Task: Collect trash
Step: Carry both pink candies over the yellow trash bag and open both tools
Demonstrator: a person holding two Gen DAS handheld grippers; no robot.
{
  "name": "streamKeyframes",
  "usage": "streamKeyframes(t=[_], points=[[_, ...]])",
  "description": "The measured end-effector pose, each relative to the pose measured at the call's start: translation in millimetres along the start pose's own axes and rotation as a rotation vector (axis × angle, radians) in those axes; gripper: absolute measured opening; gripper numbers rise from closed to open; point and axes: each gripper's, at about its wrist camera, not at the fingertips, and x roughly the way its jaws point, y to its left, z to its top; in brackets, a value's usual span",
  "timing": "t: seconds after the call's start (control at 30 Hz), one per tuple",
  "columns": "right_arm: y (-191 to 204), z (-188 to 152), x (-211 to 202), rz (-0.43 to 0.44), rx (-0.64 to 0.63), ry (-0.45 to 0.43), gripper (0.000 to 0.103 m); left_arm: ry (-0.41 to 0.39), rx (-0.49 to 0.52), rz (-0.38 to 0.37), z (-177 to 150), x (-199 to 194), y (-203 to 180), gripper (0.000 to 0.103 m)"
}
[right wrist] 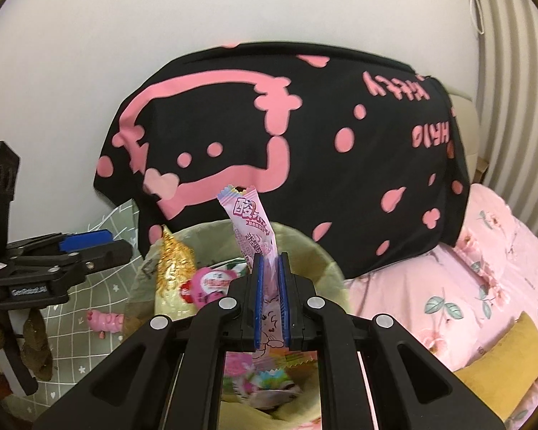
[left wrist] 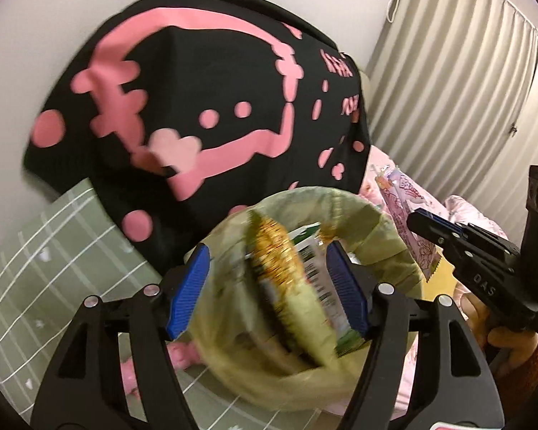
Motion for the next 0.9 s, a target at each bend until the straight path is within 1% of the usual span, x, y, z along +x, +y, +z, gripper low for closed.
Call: streamKeyframes(t=[0.2,0.33,0.53,0.63,0.7,0.73,0.77,0.8,0.9], points=[[16.2,-4.5,17.9,0.013,-0.016,0.048,0.009,-0.022,-0.033,0.053,-15.9,-29.4,26.0,0.064],[22.7,-9.9,26.7,0.007,-0.001,0.075,0.01,-0.026,-0.069,0.091,-34.3,-50.5,51.7,0.064],[27.8,-18.3,33.5,-0.053,0.012,0.099,0.011,-0.031,-0.162,0.106,-57.3,-73.2,98.1,0.064],[27.2,-22.5,40.8,-0.103,0.022,0.124,0.011,-0.019,-0.167,0.112,-62.4,-77.8,115.2,0.064],[25.9,-24.5,44.1,-0.123,0.037,0.136,0.017,-0.022,-0.162,0.12,-64.1,-82.1,124.5,0.064],[26.2,-25.6,46.0,-0.132,0.046,0.145,0.025,-0.028,-0.16,0.122,-64.6,-85.1,129.3,0.064],[26.9,-25.6,47.4,-0.136,0.049,0.151,0.03,-0.035,-0.162,0.125,-64.9,-88.2,133.6,0.064],[28.5,-25.6,48.0,-0.144,0.05,0.156,0.037,-0.043,-0.169,0.126,-65.4,-91.1,137.9,0.064],[37.0,-23.7,44.2,-0.173,0.035,0.15,0.042,-0.074,-0.206,0.135,-69.0,-102.7,150.7,0.064]])
